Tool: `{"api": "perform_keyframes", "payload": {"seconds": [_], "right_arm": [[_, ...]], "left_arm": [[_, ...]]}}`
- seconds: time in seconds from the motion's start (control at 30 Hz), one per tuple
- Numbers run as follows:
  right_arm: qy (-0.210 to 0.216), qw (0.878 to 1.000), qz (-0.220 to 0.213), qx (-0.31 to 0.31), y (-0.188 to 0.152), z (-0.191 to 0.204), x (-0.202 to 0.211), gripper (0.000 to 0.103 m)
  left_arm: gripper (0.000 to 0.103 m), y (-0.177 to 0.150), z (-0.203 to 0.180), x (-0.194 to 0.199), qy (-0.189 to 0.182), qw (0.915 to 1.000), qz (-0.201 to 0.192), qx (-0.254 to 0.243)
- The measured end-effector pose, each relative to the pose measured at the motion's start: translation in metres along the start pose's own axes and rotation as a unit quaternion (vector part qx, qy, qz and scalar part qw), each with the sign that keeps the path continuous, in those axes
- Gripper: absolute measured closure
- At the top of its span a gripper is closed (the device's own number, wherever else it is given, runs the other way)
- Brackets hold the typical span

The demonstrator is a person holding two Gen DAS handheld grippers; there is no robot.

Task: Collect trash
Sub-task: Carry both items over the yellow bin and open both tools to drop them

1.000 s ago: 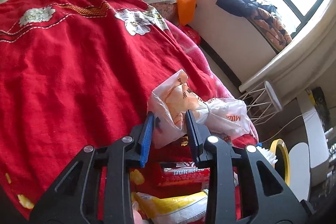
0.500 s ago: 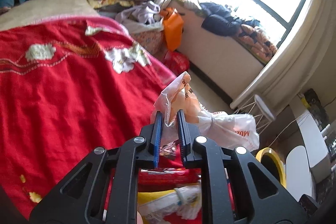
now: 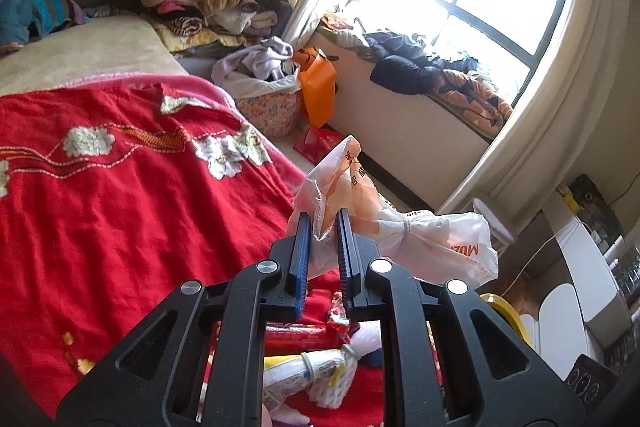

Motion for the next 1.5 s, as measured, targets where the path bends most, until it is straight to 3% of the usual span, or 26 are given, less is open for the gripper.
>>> {"api": "perform_keyframes", "payload": {"seconds": [0.47,0.77,1.5], "right_arm": [[-0.034,0.994,-0.061,-0.079,0.024,-0.05,0.04,0.094],[-0.08,0.985,-0.103,-0.114,0.031,-0.083,0.063,0.094],[-0.204,0.947,-0.163,-0.186,0.023,-0.157,0.109,0.094]], "left_arm": [[0.094,-0.005,-0.04,0.001,-0.02,0.9992,0.005,-0.034],[0.094,-0.02,-0.067,-0.014,-0.038,0.9972,0.027,-0.058],[0.094,-0.064,-0.125,-0.051,-0.069,0.9889,0.078,-0.106]]}}
Point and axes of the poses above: each gripper's, at about its wrist camera, not at the fingertips, and x roughly against the way its jaws point, z to its left, y to its top, the point moved 1 cm from there along -x, roughly the way its jaws point, and after that the axes turned 13 degrees about -y, right-handed, at the moved point
